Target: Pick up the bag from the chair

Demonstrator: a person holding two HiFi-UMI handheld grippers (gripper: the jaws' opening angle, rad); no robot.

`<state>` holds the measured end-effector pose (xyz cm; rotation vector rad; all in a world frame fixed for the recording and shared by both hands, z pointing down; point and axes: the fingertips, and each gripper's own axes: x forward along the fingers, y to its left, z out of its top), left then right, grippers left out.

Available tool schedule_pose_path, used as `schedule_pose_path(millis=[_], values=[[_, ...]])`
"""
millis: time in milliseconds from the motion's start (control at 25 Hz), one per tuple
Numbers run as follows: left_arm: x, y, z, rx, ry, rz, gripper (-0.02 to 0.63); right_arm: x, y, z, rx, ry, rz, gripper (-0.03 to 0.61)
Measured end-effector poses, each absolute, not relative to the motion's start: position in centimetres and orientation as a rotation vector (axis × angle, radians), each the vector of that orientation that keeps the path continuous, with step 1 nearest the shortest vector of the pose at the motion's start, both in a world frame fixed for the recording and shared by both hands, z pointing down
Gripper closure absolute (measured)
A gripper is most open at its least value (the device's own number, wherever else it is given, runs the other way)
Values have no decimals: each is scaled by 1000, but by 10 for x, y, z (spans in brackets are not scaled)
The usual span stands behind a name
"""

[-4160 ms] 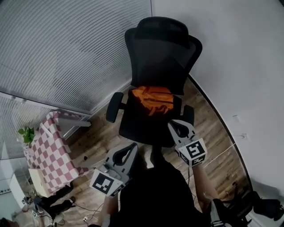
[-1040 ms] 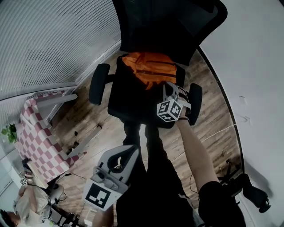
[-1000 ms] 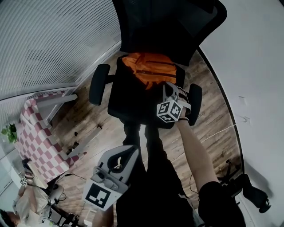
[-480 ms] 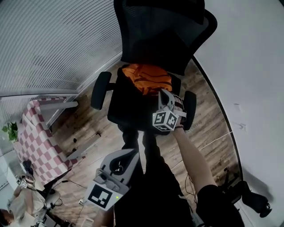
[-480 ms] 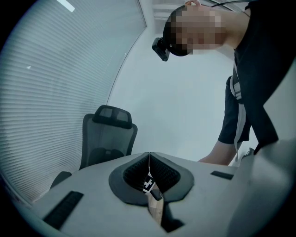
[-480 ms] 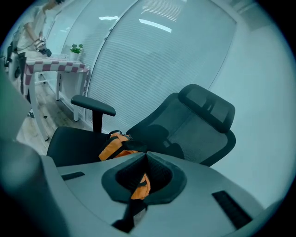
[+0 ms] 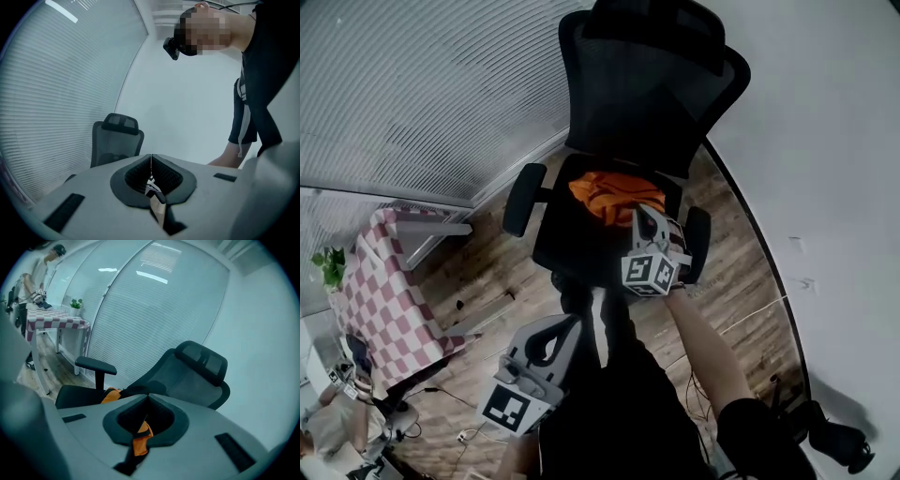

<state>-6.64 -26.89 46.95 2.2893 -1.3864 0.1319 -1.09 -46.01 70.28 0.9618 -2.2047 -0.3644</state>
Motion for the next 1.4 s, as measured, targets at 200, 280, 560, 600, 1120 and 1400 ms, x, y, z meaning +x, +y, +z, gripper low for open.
schedule_pose_path(millis=[200, 280, 560, 600, 1120, 1400], values=[[-74, -256, 461, 2274, -1445, 108, 581, -9, -448, 681, 976, -2245, -347, 556], [-77, -251, 462, 2266, -1460, 106, 581, -9, -444, 672, 997, -2265, -328, 556], [-83, -237, 458, 2285, -1462, 110, 580, -9, -422, 642, 1055, -2313, -300, 557], [-82, -236, 456, 2297, -1456, 107, 581, -9, -418, 640, 1056, -2313, -301, 556], [-102, -162, 423, 2486, -1375, 17, 581, -3, -324, 591, 1149, -2262, -363, 556], [-125, -65, 428, 2549, -1341, 39, 581, -2, -246, 543, 1235, -2270, -368, 556]])
